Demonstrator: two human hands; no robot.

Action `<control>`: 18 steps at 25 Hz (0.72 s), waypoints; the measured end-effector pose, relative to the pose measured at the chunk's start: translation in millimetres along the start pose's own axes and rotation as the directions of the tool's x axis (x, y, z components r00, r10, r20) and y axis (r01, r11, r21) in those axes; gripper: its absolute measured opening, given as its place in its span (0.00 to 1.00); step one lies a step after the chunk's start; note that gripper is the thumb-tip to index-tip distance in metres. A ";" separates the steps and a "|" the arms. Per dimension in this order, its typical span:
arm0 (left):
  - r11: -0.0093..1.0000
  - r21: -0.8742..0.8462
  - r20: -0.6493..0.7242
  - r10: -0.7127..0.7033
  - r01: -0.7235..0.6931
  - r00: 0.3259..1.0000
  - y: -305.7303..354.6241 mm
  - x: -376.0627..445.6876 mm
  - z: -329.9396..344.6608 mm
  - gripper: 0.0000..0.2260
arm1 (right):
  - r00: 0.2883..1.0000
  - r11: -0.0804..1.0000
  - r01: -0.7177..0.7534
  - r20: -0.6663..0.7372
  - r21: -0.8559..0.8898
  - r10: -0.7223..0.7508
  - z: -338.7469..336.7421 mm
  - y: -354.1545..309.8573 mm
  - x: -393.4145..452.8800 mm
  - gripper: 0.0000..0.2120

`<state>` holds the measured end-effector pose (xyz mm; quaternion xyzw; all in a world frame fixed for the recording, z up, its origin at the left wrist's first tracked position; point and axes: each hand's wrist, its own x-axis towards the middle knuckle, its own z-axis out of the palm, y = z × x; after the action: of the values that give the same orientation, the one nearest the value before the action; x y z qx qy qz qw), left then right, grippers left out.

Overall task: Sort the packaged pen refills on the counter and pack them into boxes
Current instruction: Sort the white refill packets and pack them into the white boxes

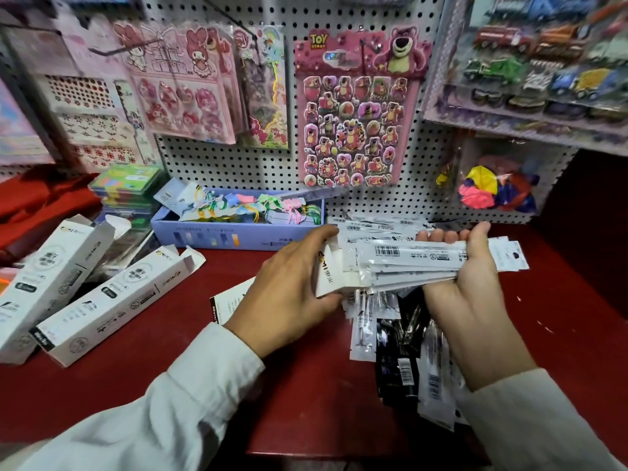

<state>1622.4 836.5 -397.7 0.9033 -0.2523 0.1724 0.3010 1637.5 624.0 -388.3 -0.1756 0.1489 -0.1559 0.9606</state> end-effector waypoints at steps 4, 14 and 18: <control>0.997 -0.039 0.064 0.069 -0.066 0.996 7.8 -3.5 3.1 0.34 | 0.998 0.997 0.068 -0.013 0.049 -0.067 3.2 -8.2 0.8 0.18; 0.994 -0.075 -0.152 -0.084 0.074 0.985 23.6 -2.2 21.0 0.35 | 0.997 0.996 0.083 -0.007 0.035 -0.083 0.3 1.6 -12.8 0.18; 0.992 -0.100 -0.158 -0.098 0.083 0.982 22.4 -4.5 19.6 0.35 | 0.998 0.997 0.055 -0.036 -0.055 -0.057 0.7 -0.1 -12.7 0.17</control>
<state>1609.3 810.2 -404.5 0.8818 -0.1931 0.2200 0.3697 1626.2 628.6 -384.7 -0.2027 0.1662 -0.1820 0.9477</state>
